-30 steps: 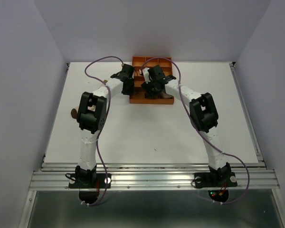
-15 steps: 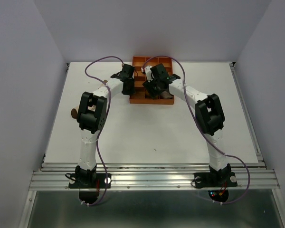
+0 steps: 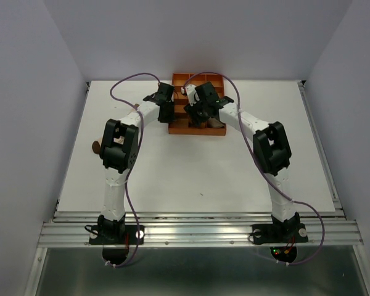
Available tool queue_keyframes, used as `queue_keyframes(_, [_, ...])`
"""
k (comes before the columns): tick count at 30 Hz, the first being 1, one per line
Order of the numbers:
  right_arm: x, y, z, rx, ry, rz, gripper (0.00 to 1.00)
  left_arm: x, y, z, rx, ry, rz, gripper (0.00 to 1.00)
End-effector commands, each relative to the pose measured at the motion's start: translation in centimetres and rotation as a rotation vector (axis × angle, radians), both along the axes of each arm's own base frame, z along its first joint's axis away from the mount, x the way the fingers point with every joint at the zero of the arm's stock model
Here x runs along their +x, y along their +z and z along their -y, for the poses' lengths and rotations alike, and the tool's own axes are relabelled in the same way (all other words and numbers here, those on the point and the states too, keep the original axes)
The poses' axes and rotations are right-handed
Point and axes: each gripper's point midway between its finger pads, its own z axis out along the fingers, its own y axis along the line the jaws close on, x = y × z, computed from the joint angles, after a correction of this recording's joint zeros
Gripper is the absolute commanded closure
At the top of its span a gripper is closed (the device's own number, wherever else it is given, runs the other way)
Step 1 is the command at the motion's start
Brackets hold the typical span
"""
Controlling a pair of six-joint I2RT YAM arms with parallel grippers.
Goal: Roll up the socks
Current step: Place the sock in the storage box.
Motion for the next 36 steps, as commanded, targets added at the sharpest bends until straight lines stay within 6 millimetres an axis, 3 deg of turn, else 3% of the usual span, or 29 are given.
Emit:
queue_keyframes(1, [1.7, 1.2, -2.0, 0.041, 0.044, 0.077, 0.46, 1.1, 0.5, 1.1, -0.065, -0.001, 0.017, 1.00])
queue_keyframes(7, [2.3, 0.1, -1.8, 0.008, 0.048, 0.090, 0.49, 1.1, 0.4, 1.1, -0.062, -0.002, 0.017, 1.00])
queue_keyframes(11, [2.3, -0.3, -2.3, 0.005, 0.067, 0.107, 0.65, 1.1, 0.2, 1.3, -0.072, -0.007, 0.011, 1.00])
queue_keyframes(16, [2.1, -0.6, -2.6, 0.008, 0.092, 0.102, 0.76, 1.0, 0.1, 1.3, -0.072, -0.010, 0.008, 1.00])
queue_keyframes(18, [1.1, -1.8, -2.8, 0.005, 0.120, 0.042, 0.88, 0.9, 0.0, 1.3, -0.068, -0.009, 0.006, 1.00])
queue_keyframes(19, [1.4, -1.2, -3.0, 0.015, 0.112, 0.040, 0.93, 0.9, 0.0, 1.3, -0.070, -0.010, 0.007, 1.00])
queue_keyframes(20, [0.8, -2.4, -2.8, -0.005, 0.115, -0.008, 0.98, 0.9, 0.0, 1.2, -0.068, -0.009, 0.006, 1.00])
queue_keyframes(26, [0.0, -5.6, -2.0, -0.052, 0.047, -0.134, 0.99, 0.8, -0.2, 1.3, -0.067, -0.022, 0.004, 1.00])
queue_keyframes(30, [0.0, -6.2, -1.9, -0.062, 0.002, -0.175, 0.99, 0.6, -0.1, 1.4, -0.069, -0.037, 0.010, 1.00])
queue_keyframes(36, [-0.3, -8.9, -1.2, -0.106, -0.054, -0.248, 0.99, 0.4, -0.2, 1.6, -0.072, -0.059, 0.012, 1.00])
